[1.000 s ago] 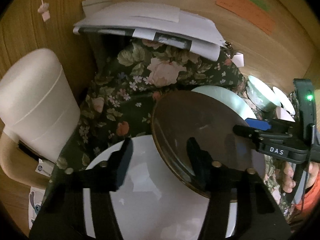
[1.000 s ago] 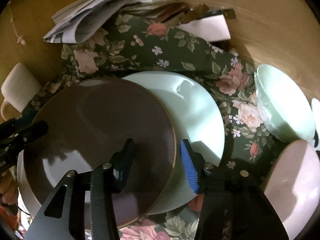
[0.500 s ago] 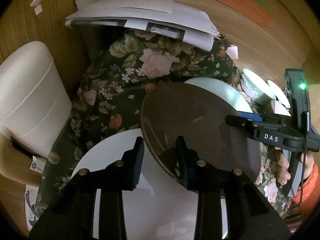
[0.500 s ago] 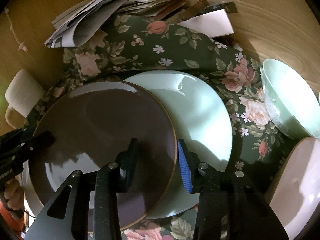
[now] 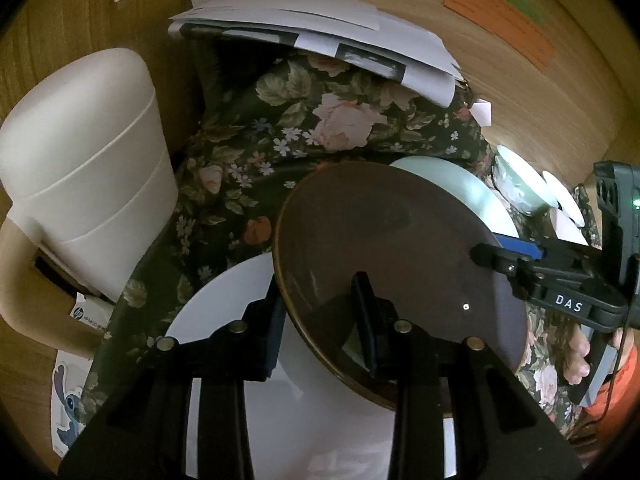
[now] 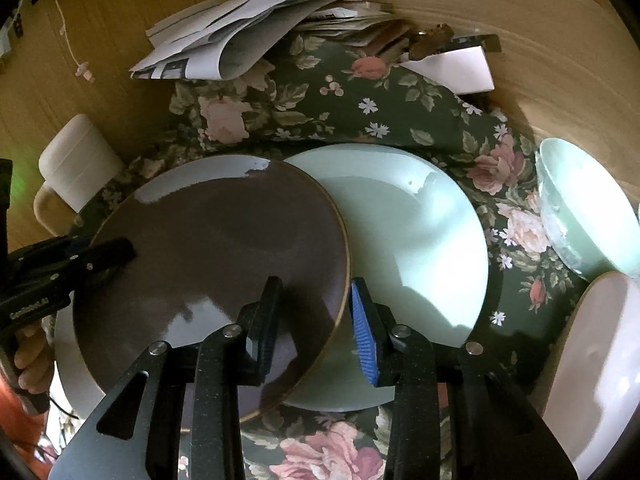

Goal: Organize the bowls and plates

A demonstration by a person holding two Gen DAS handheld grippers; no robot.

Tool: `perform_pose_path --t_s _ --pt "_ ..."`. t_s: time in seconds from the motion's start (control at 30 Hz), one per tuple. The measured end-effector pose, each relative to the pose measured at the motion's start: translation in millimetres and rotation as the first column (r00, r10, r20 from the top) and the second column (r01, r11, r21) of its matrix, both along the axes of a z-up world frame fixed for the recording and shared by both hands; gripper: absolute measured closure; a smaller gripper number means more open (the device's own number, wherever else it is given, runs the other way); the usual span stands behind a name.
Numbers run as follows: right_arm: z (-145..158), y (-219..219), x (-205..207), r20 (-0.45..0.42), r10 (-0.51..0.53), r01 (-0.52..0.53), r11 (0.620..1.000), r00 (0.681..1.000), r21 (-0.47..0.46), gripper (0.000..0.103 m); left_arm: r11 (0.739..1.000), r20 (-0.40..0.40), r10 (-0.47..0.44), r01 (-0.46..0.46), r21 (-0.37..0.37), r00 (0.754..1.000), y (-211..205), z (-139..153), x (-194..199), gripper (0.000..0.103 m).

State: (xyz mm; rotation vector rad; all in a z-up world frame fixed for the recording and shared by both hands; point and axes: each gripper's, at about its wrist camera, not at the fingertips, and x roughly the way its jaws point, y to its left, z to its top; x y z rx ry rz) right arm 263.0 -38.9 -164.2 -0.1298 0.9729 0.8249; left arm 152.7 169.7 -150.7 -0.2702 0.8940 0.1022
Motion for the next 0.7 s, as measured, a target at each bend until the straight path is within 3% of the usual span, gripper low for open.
perform_pose_path --t_s 0.27,0.43,0.7 --pt "-5 7 16 -0.070 0.006 -0.004 0.999 0.998 0.041 0.070 1.000 0.002 -0.009 0.009 0.018 1.000 -3 0 0 0.069" --pt "2 3 8 -0.029 0.005 -0.004 0.999 1.000 0.035 0.071 0.999 -0.008 -0.033 0.034 0.042 0.999 -9 -1 2 0.061" --pt "9 -8 -5 0.005 0.004 -0.004 0.998 1.000 0.057 0.071 1.000 -0.015 -0.027 0.027 -0.001 1.000 -6 -4 -5 0.061"
